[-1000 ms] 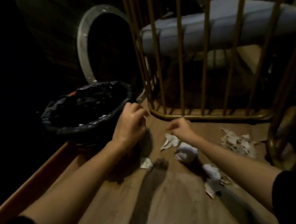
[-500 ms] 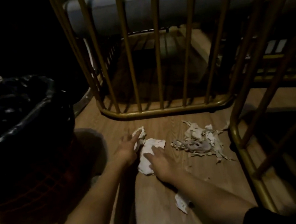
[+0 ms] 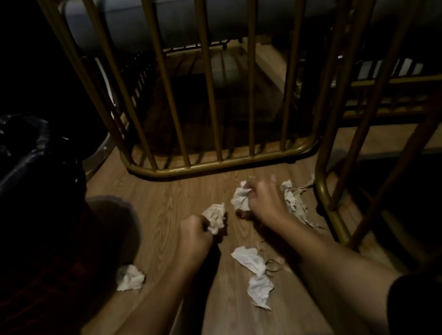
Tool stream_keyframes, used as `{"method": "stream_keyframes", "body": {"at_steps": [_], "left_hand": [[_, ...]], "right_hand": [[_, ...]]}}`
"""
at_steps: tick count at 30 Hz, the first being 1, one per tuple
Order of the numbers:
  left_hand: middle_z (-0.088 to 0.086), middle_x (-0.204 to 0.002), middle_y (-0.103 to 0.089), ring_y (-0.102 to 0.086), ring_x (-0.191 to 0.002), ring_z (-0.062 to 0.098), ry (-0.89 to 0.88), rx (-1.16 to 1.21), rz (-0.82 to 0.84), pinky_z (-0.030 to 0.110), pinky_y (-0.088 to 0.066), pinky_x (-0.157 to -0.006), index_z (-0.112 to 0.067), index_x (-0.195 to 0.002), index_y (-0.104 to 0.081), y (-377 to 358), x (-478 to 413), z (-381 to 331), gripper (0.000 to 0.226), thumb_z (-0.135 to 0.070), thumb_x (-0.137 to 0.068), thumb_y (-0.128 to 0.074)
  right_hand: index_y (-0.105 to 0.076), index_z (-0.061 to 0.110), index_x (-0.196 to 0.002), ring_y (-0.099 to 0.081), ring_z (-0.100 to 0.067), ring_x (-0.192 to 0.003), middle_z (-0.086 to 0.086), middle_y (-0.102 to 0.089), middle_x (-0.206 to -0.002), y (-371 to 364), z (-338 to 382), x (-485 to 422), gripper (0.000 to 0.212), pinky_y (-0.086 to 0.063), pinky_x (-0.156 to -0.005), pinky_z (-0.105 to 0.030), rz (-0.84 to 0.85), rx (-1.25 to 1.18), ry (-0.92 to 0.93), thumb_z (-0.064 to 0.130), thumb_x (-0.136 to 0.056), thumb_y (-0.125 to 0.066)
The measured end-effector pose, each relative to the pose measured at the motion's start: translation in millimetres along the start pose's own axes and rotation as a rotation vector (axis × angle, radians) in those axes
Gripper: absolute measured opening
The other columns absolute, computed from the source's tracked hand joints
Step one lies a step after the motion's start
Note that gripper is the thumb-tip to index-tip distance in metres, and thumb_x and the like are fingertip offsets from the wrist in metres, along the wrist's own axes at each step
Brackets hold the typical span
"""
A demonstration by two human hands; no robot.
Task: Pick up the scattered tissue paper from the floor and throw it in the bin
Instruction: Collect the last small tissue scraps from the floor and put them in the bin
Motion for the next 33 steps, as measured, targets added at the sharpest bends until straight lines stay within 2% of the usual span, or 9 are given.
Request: {"method": "stream_keyframes", "body": {"at_steps": [4, 8, 12, 18, 20, 23, 26, 30, 33], "left_hand": [[0.007, -0.099, -0.060, -0.057, -0.078, 0.012, -0.080, -0.080, 0.285, 0.014, -0.047, -0.063, -0.005, -0.106, -0.061, -49, 29, -39, 0.029, -0.010, -0.077, -0.065], [0.016, -0.131, -0.040, -0.042, -0.119, 0.032, -0.141, -0.245, 0.508, 0.041, -0.042, -0.102, -0.025, -0.135, -0.035, -93, 65, -50, 0.070, -0.035, -0.074, -0.068], [0.015, -0.128, -0.041, -0.035, -0.119, 0.032, -0.287, -0.396, 0.361, 0.039, -0.037, -0.098, -0.027, -0.128, -0.043, -105, 87, -71, 0.054, -0.030, -0.078, -0.065], [0.010, -0.099, -0.065, -0.057, -0.085, 0.017, -0.381, -0.130, 0.230, 0.028, -0.045, -0.070, -0.006, -0.093, -0.066, -99, 99, -77, 0.024, 0.001, -0.082, -0.046], [0.006, -0.090, -0.066, -0.052, -0.075, 0.008, -0.316, -0.065, 0.223, 0.016, -0.037, -0.061, -0.001, -0.082, -0.065, -85, 100, -65, 0.018, 0.003, -0.081, -0.047], [0.012, -0.088, -0.068, -0.062, -0.081, 0.017, -0.265, -0.085, 0.168, 0.016, -0.033, -0.061, -0.001, -0.080, -0.065, -52, 101, -35, 0.013, 0.002, -0.078, -0.053], [0.000, -0.083, -0.068, -0.061, -0.078, 0.004, -0.276, -0.053, 0.047, 0.003, -0.038, -0.061, -0.003, -0.079, -0.068, -1, 95, -7, 0.009, 0.002, -0.075, -0.061], [0.015, -0.077, -0.067, -0.060, -0.074, 0.032, -0.178, -0.309, -0.021, 0.028, -0.040, -0.061, -0.004, -0.071, -0.065, 69, 89, 43, 0.009, -0.012, -0.069, -0.064], [0.010, -0.089, -0.064, -0.053, -0.089, 0.029, -0.102, -0.466, -0.015, 0.039, -0.045, -0.070, -0.011, -0.078, -0.063, 98, 93, 76, 0.006, -0.005, -0.075, -0.063]], "right_hand": [[-0.046, 0.030, -0.133, -0.021, -0.038, -0.136, -0.007, -0.034, -0.147, -19, -50, 3, 0.043, -0.027, -0.108, -0.057, 0.287, 0.221, -0.089, 0.020, -0.091, -0.046], [-0.038, 0.030, -0.139, -0.020, -0.034, -0.141, -0.010, -0.026, -0.154, -41, -65, 32, 0.045, -0.025, -0.114, -0.050, 0.303, 0.202, -0.091, 0.022, -0.095, -0.042], [-0.052, 0.018, -0.130, -0.038, -0.032, -0.124, -0.014, -0.045, -0.138, -26, -52, 42, 0.038, -0.038, -0.101, -0.037, 0.185, 0.104, -0.008, 0.013, -0.094, -0.041], [-0.064, 0.012, -0.118, -0.049, -0.033, -0.111, -0.015, -0.057, -0.115, -15, -37, 68, 0.044, -0.044, -0.089, -0.030, 0.134, 0.111, 0.057, -0.006, -0.081, -0.045], [-0.068, 0.007, -0.109, -0.057, -0.031, -0.103, -0.017, -0.063, -0.108, -11, -38, 74, 0.037, -0.044, -0.078, -0.026, 0.142, 0.011, -0.004, -0.006, -0.081, -0.048], [-0.069, 0.002, -0.105, -0.063, -0.023, -0.083, -0.019, -0.070, -0.103, -2, -41, 77, 0.026, -0.047, -0.063, -0.025, 0.224, -0.381, -0.266, -0.001, -0.082, -0.058], [-0.066, 0.004, -0.112, -0.061, -0.021, -0.086, -0.012, -0.068, -0.102, 4, -24, 76, 0.034, -0.050, -0.073, -0.030, 0.271, -0.630, -0.356, -0.003, -0.079, -0.063], [-0.067, 0.010, -0.112, -0.063, -0.022, -0.094, -0.009, -0.068, -0.107, 0, 27, 81, 0.035, -0.050, -0.082, -0.032, 0.355, -0.581, -0.216, 0.003, -0.077, -0.065], [-0.067, 0.006, -0.112, -0.057, -0.018, -0.108, -0.010, -0.063, -0.119, -12, 72, 92, 0.032, -0.041, -0.081, -0.024, 0.408, -0.490, -0.007, 0.003, -0.081, -0.063]]}}
Point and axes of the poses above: each hand's wrist, its own x-axis away from the middle knuckle, its own y-axis out of the back of the hand, z = x × y, the point moved 8 cm from there along -x, towards the middle knuckle
